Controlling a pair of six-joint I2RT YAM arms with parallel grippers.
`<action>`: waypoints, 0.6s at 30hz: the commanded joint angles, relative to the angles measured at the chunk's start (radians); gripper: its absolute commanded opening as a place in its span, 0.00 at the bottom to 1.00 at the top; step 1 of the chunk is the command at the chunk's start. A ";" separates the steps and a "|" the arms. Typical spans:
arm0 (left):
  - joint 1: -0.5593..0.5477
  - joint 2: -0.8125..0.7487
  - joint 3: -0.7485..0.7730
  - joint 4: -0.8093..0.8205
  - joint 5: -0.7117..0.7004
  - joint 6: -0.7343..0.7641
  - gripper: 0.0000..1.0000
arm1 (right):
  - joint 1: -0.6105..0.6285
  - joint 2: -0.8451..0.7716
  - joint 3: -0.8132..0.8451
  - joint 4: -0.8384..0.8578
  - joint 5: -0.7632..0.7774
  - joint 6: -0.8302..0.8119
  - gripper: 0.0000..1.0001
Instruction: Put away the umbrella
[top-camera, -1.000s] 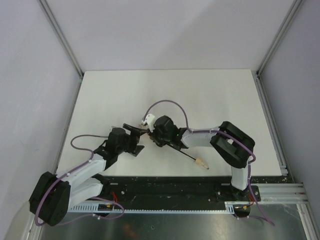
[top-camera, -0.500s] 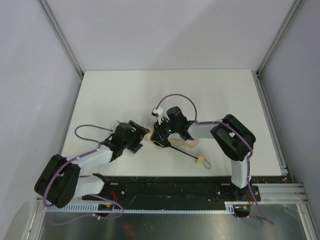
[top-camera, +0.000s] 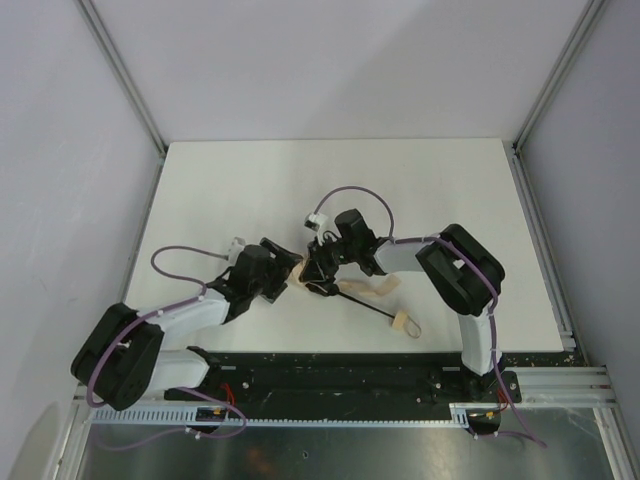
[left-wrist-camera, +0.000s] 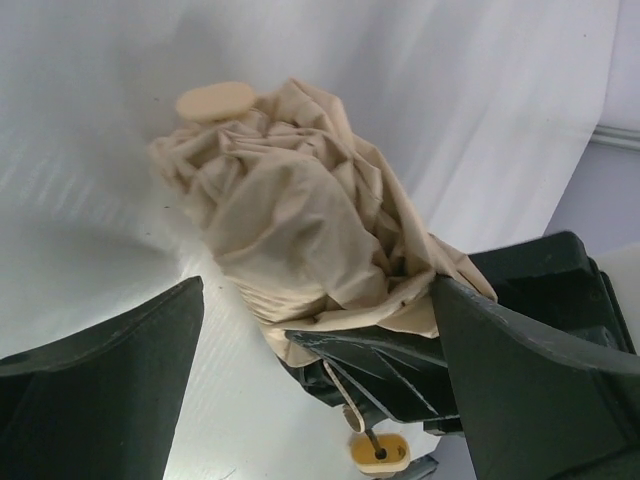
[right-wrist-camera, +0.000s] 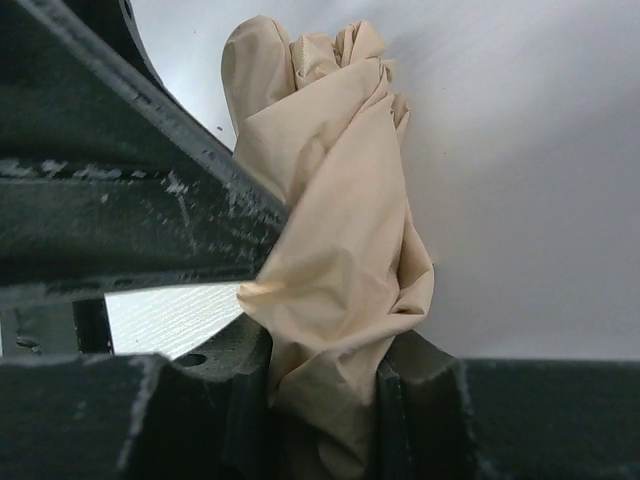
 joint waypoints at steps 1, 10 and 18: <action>-0.051 -0.062 0.012 0.119 -0.133 0.045 0.98 | 0.014 0.064 -0.001 -0.095 -0.011 -0.010 0.00; -0.032 -0.079 0.020 0.079 -0.093 -0.007 0.99 | 0.013 0.058 0.003 -0.105 -0.018 -0.014 0.00; -0.028 0.069 0.083 -0.036 -0.029 -0.101 0.99 | 0.012 0.050 0.003 -0.110 -0.030 -0.024 0.00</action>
